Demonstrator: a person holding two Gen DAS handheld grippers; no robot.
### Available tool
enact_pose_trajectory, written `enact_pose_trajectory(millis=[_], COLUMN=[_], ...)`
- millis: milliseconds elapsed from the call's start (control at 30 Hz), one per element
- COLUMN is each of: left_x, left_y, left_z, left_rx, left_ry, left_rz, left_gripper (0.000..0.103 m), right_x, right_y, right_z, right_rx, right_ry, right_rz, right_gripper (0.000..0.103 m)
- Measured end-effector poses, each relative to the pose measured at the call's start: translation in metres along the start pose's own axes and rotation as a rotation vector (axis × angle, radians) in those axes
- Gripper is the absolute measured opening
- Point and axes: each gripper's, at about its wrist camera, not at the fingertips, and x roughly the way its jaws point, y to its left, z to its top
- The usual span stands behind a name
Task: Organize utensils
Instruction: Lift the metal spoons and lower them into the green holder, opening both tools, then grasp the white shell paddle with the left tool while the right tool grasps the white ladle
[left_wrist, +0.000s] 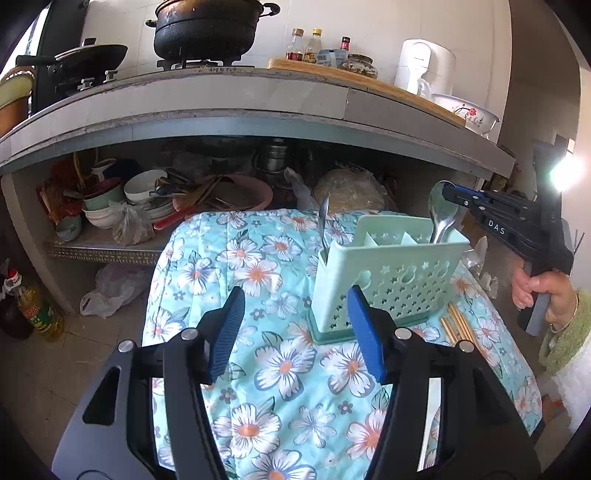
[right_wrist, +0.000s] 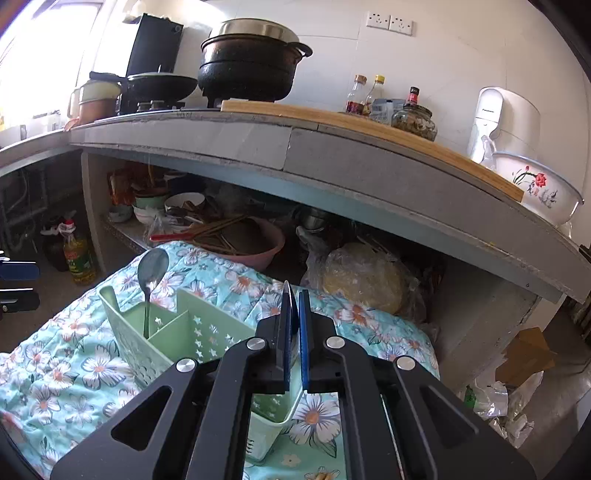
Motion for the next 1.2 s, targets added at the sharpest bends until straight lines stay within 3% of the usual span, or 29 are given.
enact_pose_trajectory(millis=[167, 333, 400, 733, 1000, 1200], left_x=[0.000, -0.001, -0.001, 0.002, 0.030, 0.061], left_y=[-0.002, -0.007, -0.009, -0.028, -0.070, -0.090], left_z=[-0.021, -0.032, -0.035, -0.045, -0.057, -0.065], left_rx=[-0.015, -0.011, -0.008, 0.034, 0.181, 0.200], left_ry=[0.032, 0.050, 0.051, 0.088, 0.209, 0.306], left_rz=[-0.027, -0.040, -0.045, -0.124, -0.236, -0.300], left_gripper=[0.056, 0.056, 0.056, 0.056, 0.060, 0.059], right_x=[0.004, 0.001, -0.003, -0.052, -0.096, -0.116], right_y=[-0.002, -0.015, -0.019, -0.045, -0.045, -0.037], right_z=[-0.009, -0.012, -0.014, -0.030, -0.095, -0.159], right_rx=[0.057, 0.167, 0.201, 0.369, 0.463, 0.545], right_ry=[0.051, 0.064, 0.053, 0.000, 0.089, 0.191], right_rz=[0.054, 0.114, 0.133, 0.196, 0.231, 0.228], right_gripper=[0.009, 0.031, 0.035, 0.040, 0.043, 0.043])
